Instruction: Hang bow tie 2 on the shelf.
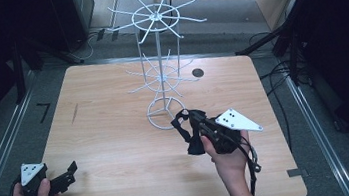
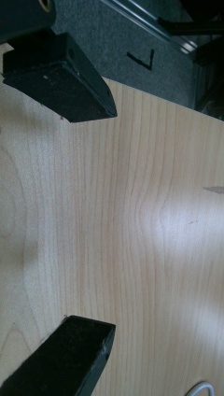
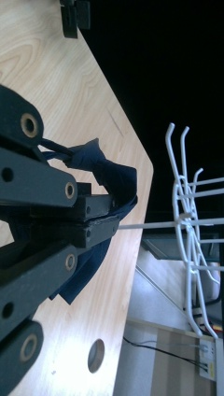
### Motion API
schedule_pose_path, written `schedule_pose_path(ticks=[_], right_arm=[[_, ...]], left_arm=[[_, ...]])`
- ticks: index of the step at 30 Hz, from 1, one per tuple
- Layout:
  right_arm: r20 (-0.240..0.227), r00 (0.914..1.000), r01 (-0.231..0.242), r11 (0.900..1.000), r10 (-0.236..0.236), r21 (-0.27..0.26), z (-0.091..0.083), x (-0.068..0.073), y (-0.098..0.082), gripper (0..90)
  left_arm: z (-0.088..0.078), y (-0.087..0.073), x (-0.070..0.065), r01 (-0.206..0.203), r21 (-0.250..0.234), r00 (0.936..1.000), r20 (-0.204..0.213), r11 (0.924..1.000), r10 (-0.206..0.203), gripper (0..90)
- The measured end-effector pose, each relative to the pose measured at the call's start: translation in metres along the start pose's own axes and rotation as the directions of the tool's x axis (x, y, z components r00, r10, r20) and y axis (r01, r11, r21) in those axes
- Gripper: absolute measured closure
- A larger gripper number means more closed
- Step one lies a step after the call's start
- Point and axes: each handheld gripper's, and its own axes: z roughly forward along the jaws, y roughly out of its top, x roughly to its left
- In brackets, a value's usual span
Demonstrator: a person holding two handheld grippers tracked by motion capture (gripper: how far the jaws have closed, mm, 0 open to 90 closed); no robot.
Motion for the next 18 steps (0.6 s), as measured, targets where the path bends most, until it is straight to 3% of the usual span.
schedule_pose_path(ticks=[18], right_arm=[[0.018,0.9998,0.01,0.999,-0.01,-0.04,-0.001,-0.002,0.022,90.0]], left_arm=[[0.0,0.0,0.001,0.001,-0.002,1.0,0.001,1.0,-0.001,1.0]])
